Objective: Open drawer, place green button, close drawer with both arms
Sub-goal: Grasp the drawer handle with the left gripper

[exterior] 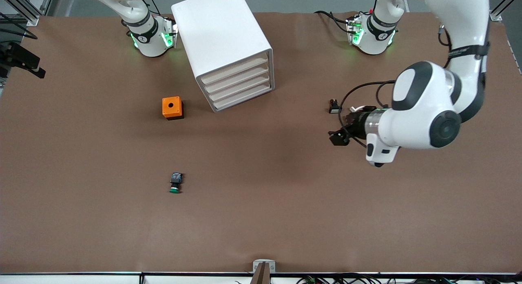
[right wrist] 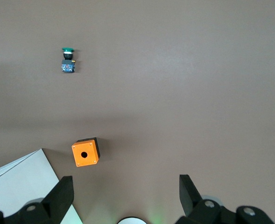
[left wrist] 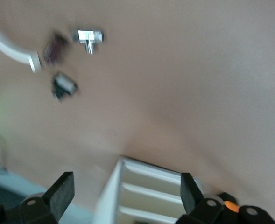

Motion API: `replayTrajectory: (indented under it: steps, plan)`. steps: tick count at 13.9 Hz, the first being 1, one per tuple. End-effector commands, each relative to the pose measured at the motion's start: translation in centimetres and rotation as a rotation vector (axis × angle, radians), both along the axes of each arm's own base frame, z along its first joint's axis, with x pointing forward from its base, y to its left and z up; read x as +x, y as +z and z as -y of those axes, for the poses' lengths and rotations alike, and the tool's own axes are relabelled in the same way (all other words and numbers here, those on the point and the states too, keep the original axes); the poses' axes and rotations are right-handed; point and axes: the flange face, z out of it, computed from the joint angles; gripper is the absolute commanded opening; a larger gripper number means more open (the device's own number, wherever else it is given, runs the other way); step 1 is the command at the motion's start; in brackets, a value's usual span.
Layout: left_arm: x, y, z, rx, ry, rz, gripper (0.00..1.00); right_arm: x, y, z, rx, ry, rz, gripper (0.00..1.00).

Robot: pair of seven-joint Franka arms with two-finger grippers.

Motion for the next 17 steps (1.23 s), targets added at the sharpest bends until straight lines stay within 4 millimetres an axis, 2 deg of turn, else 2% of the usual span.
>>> replayTrajectory:
  steps: [1,3,6,7,8,9,10,11,13,15,17]
  plan:
    - [-0.2,-3.1,3.5,0.067,0.259,-0.216,1.0,-0.7,0.5,0.0,-0.012,-0.003,0.01,1.0]
    - [-1.7,-6.4,6.0,0.13,0.357,-0.427,1.0,-0.7,1.1,0.1,-0.013,-0.008,0.022,1.0]
    - [-4.2,-9.5,9.9,0.247,0.437,-0.694,1.0,-0.3,1.8,0.4,-0.018,-0.001,0.035,1.0]
    - [-4.9,-10.2,11.0,0.291,0.472,-0.757,1.0,-0.1,1.5,0.5,-0.019,-0.003,0.028,1.0]
    - [-5.3,-10.9,11.6,0.333,0.509,-0.825,1.0,0.8,-0.3,0.5,-0.017,-0.005,-0.009,1.0]
    - [-5.9,-11.0,12.5,0.357,0.54,-0.894,1.0,2.4,-2.9,0.7,-0.016,-0.008,-0.056,1.0]
    - [-6.1,-11.1,13.1,0.369,0.565,-0.943,1.0,5.2,-7.5,0.6,-0.015,-0.01,-0.133,1.0]
    - [-6.6,-11.4,13.9,0.389,0.579,-0.978,0.97,6.9,-10.3,0.8,-0.002,0.0,-0.176,1.0]
    - [-7.8,-12.4,15.6,0.427,0.589,-1.031,0.85,9.2,-12.6,1.9,-0.015,0.037,-0.136,1.0]
    - [-8.2,-13.7,16.2,0.433,0.592,-1.069,0.84,10.3,-14.7,1.3,-0.01,0.07,-0.129,1.0]
    - [-7.8,-16.2,15.7,0.449,0.614,-1.086,0.84,11.7,-19.0,0.1,-0.007,0.059,-0.099,1.0]
